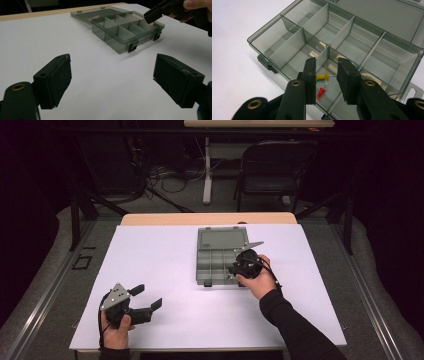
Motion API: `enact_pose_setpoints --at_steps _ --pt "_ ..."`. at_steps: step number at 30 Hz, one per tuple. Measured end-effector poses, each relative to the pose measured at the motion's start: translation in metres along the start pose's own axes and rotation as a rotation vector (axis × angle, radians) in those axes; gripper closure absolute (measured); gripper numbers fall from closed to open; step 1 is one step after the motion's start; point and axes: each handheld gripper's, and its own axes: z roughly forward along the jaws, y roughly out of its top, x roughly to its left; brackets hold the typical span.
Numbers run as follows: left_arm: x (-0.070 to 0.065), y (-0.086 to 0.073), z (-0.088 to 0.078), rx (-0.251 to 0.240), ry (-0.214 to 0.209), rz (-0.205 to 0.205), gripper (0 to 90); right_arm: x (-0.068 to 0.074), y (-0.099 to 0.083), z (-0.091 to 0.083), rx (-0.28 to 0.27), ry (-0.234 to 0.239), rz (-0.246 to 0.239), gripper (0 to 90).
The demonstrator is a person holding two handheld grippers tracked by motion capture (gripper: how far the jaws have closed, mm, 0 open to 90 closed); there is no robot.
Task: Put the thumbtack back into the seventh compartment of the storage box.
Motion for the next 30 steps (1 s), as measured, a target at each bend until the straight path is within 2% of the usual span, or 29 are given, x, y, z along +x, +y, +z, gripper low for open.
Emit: enact_pose_setpoints --at_steps 8,18,24,30 --pt "0.0 0.0 0.0 0.001 0.001 0.0 14.9 0.0 0.0 0.001 0.001 -0.004 -0.004 68.2" --pt "0.0 0.0 0.001 -0.001 0.001 -0.002 14.9 -0.002 0.0 -0.003 -0.022 -0.011 0.008 56.6" --pt "0.0 0.0 0.001 -0.001 0.001 -0.002 14.9 0.0 0.0 -0.01 -0.049 -0.011 0.006 44.6" --pt "0.0 0.0 0.001 0.0 0.002 -0.002 14.9 0.002 -0.001 -0.022 -0.083 -0.012 -0.003 39.0"
